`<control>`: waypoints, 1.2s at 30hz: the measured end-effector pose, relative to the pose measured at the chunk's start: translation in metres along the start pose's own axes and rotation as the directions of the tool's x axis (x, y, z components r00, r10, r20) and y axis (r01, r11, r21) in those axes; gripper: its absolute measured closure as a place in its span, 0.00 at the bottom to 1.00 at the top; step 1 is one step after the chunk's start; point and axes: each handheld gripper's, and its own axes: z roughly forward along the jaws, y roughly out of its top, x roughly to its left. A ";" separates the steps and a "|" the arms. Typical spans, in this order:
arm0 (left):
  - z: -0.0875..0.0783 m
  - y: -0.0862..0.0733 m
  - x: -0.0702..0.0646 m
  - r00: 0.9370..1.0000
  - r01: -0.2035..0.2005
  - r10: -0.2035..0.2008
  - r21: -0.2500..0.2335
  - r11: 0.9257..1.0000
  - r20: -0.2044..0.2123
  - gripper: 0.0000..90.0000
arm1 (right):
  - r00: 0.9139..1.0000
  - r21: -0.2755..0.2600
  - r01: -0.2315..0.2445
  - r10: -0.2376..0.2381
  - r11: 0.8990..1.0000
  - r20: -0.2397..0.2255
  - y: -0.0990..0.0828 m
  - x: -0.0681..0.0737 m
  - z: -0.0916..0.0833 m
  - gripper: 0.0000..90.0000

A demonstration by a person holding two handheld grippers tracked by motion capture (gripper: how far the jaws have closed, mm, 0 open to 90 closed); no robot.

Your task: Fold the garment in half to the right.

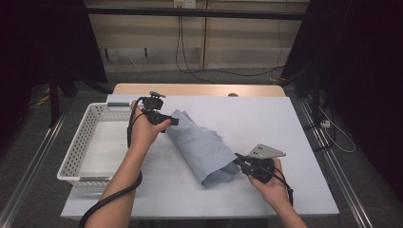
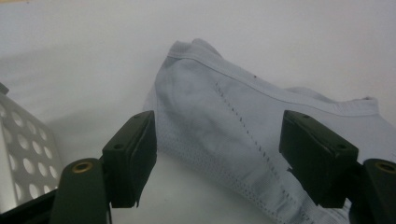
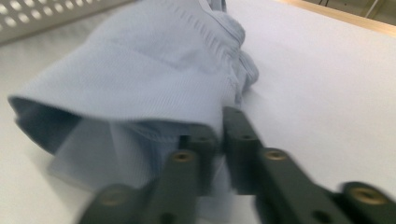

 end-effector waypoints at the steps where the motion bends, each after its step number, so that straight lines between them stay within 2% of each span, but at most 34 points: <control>1: 0.000 -0.001 -0.001 1.000 -0.001 0.001 -0.001 1.000 0.000 0.31 | 1.000 0.008 0.005 -0.005 1.000 -0.004 0.000 -0.001 0.000 0.99; 7: 0.002 -0.008 -0.003 1.000 -0.002 0.002 0.001 1.000 0.010 0.30 | 1.000 0.051 -0.004 0.003 0.999 0.025 -0.006 -0.006 -0.002 0.99; 12: 0.003 -0.014 -0.003 1.000 0.008 -0.007 -0.002 1.000 0.019 0.29 | 1.000 0.080 -0.006 0.004 0.997 0.025 -0.014 -0.006 -0.005 0.99; 15: 0.003 -0.017 -0.003 1.000 0.007 -0.007 -0.004 1.000 0.020 0.28 | 1.000 0.097 -0.019 0.019 0.995 -0.005 -0.017 -0.003 -0.002 0.99; 19: 0.002 -0.020 -0.005 1.000 0.008 -0.008 -0.011 1.000 0.028 0.27 | 0.999 0.112 -0.012 0.015 0.994 -0.029 -0.020 0.002 0.002 0.99; 22: 0.001 -0.023 -0.009 0.999 0.003 -0.002 -0.023 1.000 0.043 0.26 | 0.999 0.104 -0.016 0.021 0.994 -0.043 -0.020 0.003 0.001 0.97; 24: 0.001 -0.024 -0.009 0.999 0.003 -0.002 -0.025 1.000 0.049 0.26 | 0.998 0.091 -0.028 0.034 0.995 -0.060 -0.020 0.001 0.001 0.89; 26: 0.002 -0.027 -0.009 0.999 0.003 -0.002 -0.028 1.000 0.049 0.25 | 0.996 0.088 -0.043 0.049 0.995 -0.072 -0.019 -0.001 -0.001 0.75; 27: 0.002 -0.027 -0.009 0.999 0.001 0.000 -0.027 1.000 0.049 0.25 | 0.995 0.077 -0.053 0.059 0.996 -0.077 -0.019 -0.002 -0.001 0.64; 30: 0.002 -0.029 -0.010 0.999 -0.005 0.006 -0.028 1.000 0.046 0.24 | 0.992 0.061 -0.065 0.071 0.996 -0.102 -0.016 -0.005 -0.003 0.46; 36: 0.001 -0.034 -0.014 0.998 -0.020 0.021 -0.024 1.000 0.055 0.22 | 0.991 0.024 -0.058 0.060 0.998 -0.121 -0.011 -0.005 -0.004 0.28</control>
